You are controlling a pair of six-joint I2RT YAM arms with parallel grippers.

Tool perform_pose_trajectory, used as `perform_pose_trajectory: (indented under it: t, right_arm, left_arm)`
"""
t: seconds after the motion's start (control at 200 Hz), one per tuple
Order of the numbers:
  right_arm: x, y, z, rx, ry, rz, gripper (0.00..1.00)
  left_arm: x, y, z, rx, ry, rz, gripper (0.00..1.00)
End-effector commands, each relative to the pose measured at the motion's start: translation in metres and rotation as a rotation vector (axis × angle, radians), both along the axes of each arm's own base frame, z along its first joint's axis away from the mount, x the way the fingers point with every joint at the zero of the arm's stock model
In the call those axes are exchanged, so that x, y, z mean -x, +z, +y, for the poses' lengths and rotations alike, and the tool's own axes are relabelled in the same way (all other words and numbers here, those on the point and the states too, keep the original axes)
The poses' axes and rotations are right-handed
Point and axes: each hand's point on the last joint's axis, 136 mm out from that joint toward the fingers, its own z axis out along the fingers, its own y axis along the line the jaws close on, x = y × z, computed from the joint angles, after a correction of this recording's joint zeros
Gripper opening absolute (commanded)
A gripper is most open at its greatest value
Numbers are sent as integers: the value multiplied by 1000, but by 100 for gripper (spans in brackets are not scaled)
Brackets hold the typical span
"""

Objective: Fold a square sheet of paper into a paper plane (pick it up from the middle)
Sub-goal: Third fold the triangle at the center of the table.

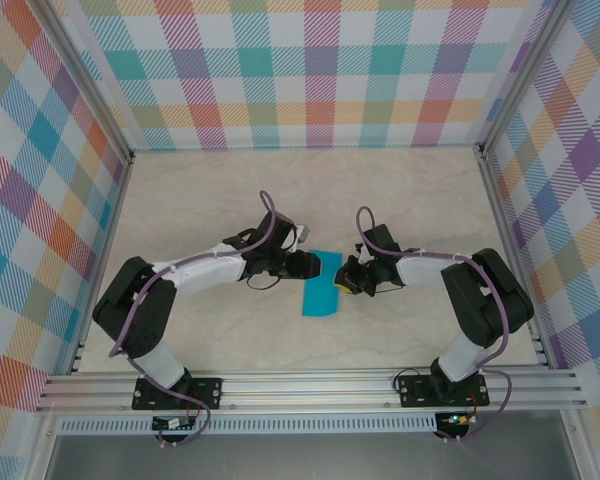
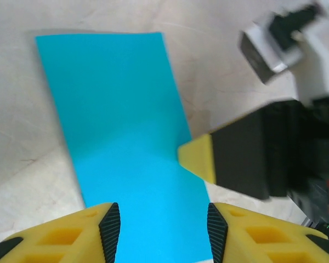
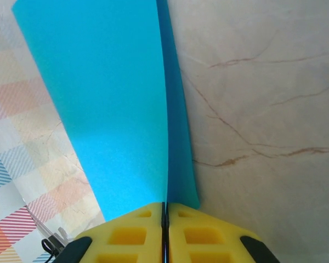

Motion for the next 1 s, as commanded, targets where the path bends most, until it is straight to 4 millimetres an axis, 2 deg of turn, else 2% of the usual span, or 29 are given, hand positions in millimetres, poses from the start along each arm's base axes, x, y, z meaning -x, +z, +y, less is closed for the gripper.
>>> perform_pose_trajectory:
  t: [0.0, 0.09, 0.19, 0.375, 0.52, 0.725, 0.905, 0.995]
  right_arm:
    - [-8, 13, 8, -49, 1, -1, 9]
    - [-7, 16, 8, -46, 2, 5, 9]
    - [-7, 17, 9, -45, 8, 8, 9]
    - [-7, 16, 9, -42, 9, 18, 10]
    - [-6, 17, 9, -46, 10, 22, 10]
    - [-5, 16, 9, -40, 18, 26, 10]
    - [-4, 15, 8, -36, 22, 28, 11]
    - [-3, 14, 7, -32, 24, 30, 11]
  left_arm:
    - [41, -19, 13, -188, -131, -62, 49]
    - [61, -23, 9, -269, -201, -139, 53]
    - [74, -27, 2, -352, -266, -224, 55]
    - [97, -32, -24, -460, -381, -366, 58]
    - [90, -37, -29, -551, -362, -451, 59]
    - [80, -36, -39, -566, -324, -515, 57]
    - [73, -30, -43, -564, -297, -549, 53]
    - [71, -27, -43, -569, -288, -559, 48]
